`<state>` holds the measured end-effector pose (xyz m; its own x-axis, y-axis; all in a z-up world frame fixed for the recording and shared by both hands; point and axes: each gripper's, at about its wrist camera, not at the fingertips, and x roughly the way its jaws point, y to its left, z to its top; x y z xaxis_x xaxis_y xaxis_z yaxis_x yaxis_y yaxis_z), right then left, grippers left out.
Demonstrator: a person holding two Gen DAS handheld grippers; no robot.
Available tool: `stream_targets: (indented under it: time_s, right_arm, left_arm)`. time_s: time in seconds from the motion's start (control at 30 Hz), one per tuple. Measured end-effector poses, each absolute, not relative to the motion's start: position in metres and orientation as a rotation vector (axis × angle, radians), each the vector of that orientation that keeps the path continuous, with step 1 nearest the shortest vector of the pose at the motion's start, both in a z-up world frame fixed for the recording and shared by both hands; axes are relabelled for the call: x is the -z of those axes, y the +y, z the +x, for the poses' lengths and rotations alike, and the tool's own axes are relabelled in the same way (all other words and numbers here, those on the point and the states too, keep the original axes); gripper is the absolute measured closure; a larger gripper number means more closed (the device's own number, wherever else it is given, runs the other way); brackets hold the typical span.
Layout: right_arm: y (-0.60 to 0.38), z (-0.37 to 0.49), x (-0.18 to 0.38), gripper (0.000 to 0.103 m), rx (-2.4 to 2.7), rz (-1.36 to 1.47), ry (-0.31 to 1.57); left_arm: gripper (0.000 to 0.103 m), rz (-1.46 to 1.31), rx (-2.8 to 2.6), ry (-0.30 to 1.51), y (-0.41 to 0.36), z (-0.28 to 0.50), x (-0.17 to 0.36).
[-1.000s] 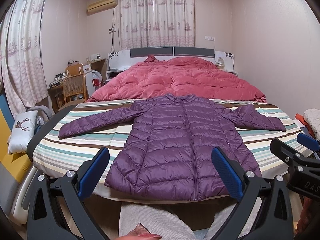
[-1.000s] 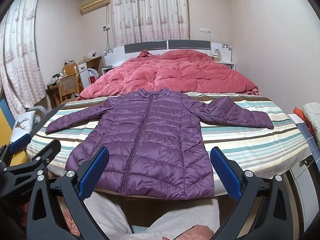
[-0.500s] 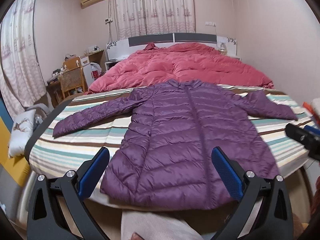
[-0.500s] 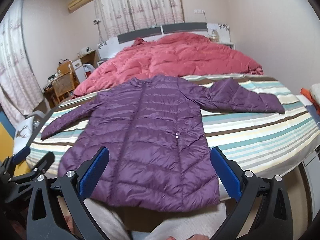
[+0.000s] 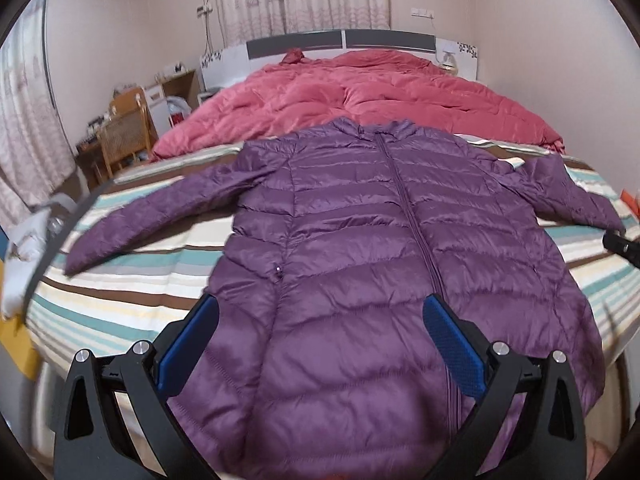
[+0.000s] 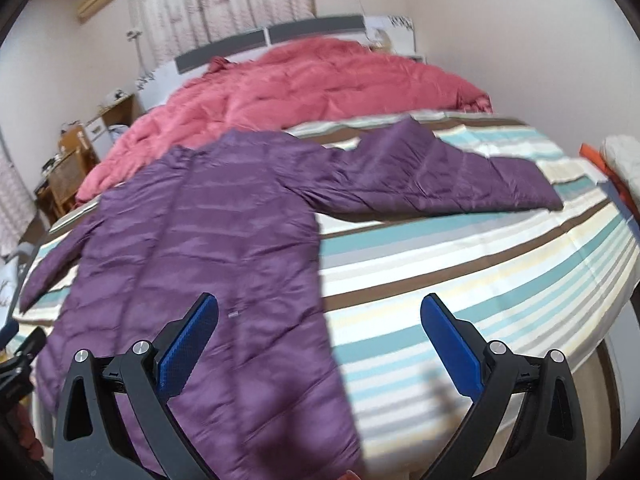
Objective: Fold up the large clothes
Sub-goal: 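Grasp the purple jacket's sleeve cuff with the right gripper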
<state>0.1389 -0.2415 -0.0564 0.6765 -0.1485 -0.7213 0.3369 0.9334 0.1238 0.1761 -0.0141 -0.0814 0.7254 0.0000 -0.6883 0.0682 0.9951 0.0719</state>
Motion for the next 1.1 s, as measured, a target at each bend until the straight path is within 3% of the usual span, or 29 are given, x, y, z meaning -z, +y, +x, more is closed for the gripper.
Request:
stream_targets:
  time_s: [0.3,0.6,1.0,1.1]
  right_arm:
    - [-0.361,0.18,0.107,0.003,0.376,0.577,0.786]
    - [-0.452,0.197,0.134,0.035,0.504,0.878,0.681]
    - [-0.515,0.205,0.147,0.049,0.604,1.042,0.497]
    - [-0.522,0.206,0.15,0.06,0.624,1.06,0.475]
  left_arm:
    - [0.002,0.088,-0.106,0.826,0.009,0.242,0.112]
    - [0.002,0.001,-0.208,0.863,0.05,0.291,0.142]
    - [0.002,-0.008,-0.242,0.915,0.07,0.317,0.167]
    - [0.002,-0.008,-0.244,0.92,0.069,0.318,0.17]
